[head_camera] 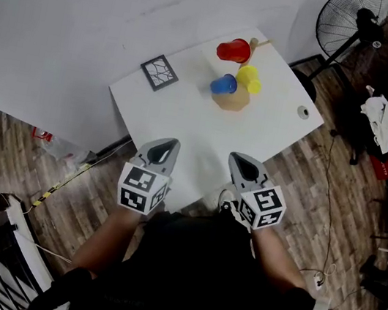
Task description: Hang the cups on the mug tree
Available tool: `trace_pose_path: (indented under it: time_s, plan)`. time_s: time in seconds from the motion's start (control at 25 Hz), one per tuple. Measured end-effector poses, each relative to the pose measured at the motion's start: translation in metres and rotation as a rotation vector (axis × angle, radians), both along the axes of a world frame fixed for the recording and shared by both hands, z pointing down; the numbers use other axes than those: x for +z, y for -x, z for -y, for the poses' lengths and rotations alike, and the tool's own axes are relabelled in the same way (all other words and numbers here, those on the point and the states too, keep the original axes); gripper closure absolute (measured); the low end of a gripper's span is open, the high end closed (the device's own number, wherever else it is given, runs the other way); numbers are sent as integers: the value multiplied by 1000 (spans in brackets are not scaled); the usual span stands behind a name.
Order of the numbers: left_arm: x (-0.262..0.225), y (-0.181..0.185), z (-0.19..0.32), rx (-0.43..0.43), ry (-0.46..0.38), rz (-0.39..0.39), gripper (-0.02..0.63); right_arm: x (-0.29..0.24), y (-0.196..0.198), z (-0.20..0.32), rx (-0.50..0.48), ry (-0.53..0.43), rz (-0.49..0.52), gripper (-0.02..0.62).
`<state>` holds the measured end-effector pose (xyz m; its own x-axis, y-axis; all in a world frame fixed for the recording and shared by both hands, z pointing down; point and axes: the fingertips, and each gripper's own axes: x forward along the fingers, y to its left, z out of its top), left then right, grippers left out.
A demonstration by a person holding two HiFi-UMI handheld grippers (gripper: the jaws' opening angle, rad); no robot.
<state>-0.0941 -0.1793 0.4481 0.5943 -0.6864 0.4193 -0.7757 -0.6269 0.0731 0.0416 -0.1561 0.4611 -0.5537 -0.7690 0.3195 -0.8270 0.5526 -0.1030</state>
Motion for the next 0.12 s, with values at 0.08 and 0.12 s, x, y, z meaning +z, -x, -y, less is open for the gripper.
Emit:
trace_pose_path:
  time_s: [0.08,0.12]
  plan:
    - [1,1,1,-3,0,0,589,0,0,1,0,0,1,588]
    - [1,1,1,-4,0,0,589,1,0,1,-1,0,1,588]
